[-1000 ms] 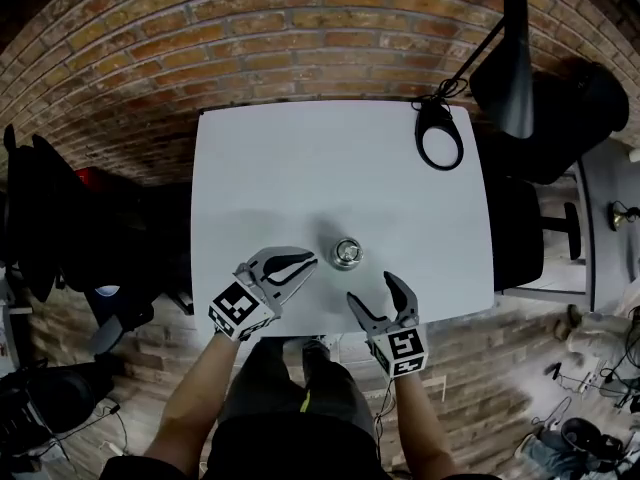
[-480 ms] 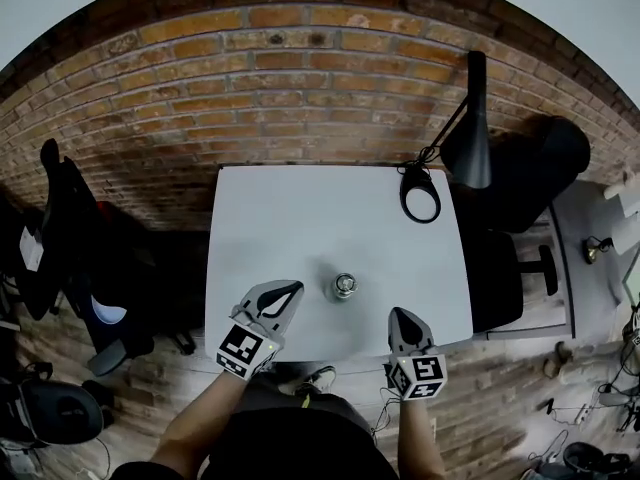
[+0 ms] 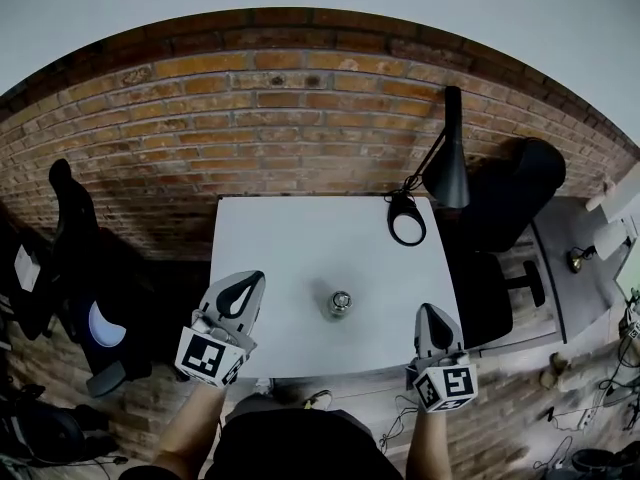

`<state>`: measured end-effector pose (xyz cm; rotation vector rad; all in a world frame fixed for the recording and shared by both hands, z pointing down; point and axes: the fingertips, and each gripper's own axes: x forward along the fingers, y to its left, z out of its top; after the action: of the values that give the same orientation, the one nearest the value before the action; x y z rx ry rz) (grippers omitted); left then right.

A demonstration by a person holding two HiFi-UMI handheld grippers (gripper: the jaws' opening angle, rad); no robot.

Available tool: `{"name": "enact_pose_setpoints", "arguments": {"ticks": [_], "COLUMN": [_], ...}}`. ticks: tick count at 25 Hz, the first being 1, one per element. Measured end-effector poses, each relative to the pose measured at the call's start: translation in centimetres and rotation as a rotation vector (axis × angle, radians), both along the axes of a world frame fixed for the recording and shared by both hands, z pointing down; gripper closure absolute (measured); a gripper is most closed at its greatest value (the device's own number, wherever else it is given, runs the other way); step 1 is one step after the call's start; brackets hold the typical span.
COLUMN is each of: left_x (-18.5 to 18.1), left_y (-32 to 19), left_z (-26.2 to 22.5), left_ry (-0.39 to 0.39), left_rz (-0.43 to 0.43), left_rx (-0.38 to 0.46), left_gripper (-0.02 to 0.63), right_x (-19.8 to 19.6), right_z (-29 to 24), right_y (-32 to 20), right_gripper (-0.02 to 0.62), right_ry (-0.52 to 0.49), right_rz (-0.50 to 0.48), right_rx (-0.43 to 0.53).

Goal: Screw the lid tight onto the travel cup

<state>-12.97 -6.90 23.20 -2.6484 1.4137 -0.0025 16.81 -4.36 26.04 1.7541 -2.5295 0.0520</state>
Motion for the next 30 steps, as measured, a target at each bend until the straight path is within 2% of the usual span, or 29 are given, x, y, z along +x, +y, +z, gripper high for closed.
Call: {"name": "enact_pose_setpoints", "arguments": {"ticks": [6, 12, 18, 23, 27, 30], "left_x": [-1.9, -3.9, -4.8, -3.8, -3.2, -3.1], "left_y": [2.1, 4.3, 6.7, 6.6, 6.6, 6.7], "left_z": [-3.2, -5.0, -6.2, -5.5, -5.3, -5.0], "left_ry": [0.019, 0.018, 0.041, 0.048, 0.041, 0.036], "left_rz": [-0.030, -0.057, -0.058, -0.026, -0.010, -0.011], "left_rx": [0.057, 0.098, 0.161, 0.140, 0.120, 0.097], "left_gripper": [0.583, 0.583, 0.583, 0.583, 0.583, 0.583], "right_x": [-1.6, -3.0, -2.7, -2.1, -1.8, -2.0], "right_z": [-6.7, -10.9, -12.3, -12.4, -11.3, -11.9], "right_y": [2.3, 4.8, 6.4, 6.4, 6.9, 6.9], "right_gripper": [0.581, 0.581, 0.581, 0.581, 0.581, 0.581], "right_ry": [0.017, 0.141, 0.112, 0.072, 0.122, 0.090], "right_rz": [-0.022, -0.016, 0.018, 0.050, 0.042, 0.051], "right_rx": [0.171, 0.288, 0.316, 0.296, 0.273, 0.280]}}
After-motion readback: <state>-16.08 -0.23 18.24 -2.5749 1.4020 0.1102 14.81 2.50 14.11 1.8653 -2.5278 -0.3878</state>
